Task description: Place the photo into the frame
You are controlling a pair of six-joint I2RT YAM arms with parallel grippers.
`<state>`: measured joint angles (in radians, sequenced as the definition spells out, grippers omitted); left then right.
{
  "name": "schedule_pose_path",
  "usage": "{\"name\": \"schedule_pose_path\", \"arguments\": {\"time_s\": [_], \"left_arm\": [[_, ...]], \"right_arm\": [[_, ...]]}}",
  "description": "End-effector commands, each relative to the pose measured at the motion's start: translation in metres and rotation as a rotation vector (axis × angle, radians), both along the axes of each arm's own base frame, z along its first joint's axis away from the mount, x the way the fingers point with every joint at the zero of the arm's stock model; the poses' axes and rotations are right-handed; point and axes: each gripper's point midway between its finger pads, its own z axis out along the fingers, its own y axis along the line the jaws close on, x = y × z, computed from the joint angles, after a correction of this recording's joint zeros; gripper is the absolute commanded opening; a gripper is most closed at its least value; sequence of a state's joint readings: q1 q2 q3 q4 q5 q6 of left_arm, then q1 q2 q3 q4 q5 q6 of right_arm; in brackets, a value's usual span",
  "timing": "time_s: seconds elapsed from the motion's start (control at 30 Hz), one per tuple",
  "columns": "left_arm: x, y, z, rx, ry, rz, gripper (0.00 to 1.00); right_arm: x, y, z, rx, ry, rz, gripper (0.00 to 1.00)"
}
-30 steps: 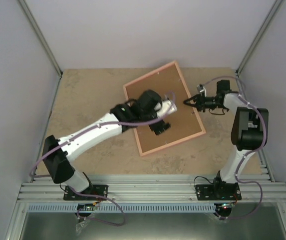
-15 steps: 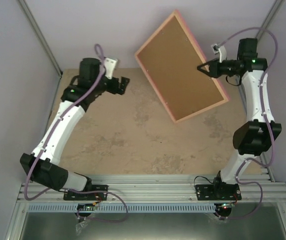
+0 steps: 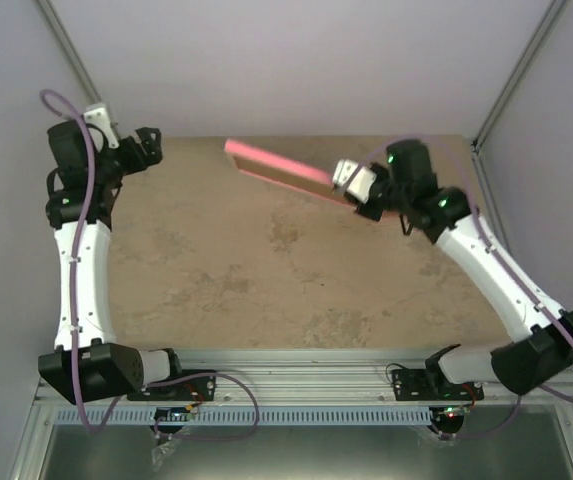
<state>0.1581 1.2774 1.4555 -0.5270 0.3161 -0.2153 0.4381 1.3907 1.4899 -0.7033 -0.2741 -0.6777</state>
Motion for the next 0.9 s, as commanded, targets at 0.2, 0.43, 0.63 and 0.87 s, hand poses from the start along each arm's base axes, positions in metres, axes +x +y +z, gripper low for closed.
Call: {"name": "schedule_pose_path", "arguments": {"time_s": [0.2,0.43,0.63,0.87], "left_arm": [[-0.007,0.009,0.005,-0.106,-0.037,-0.033,1.0],[0.0,0.009,-0.012,-0.098,-0.005,-0.048,1.0],[0.004,0.009,-0.03,-0.078,0.028,-0.061,0.99],[0.013,0.009,-0.048,-0.081,0.056,-0.079,0.99]], "right_arm": [[-0.044,0.065,-0.061,-0.216,-0.454,0.095,0.01],[-0.08,0.077,-0.144,-0.317,-0.422,0.193,0.3],[-0.11,0.073,-0.188,-0.324,-0.32,0.282,0.66],[-0.128,0.067,-0.228,-0.343,-0.242,0.334,0.78]]}}
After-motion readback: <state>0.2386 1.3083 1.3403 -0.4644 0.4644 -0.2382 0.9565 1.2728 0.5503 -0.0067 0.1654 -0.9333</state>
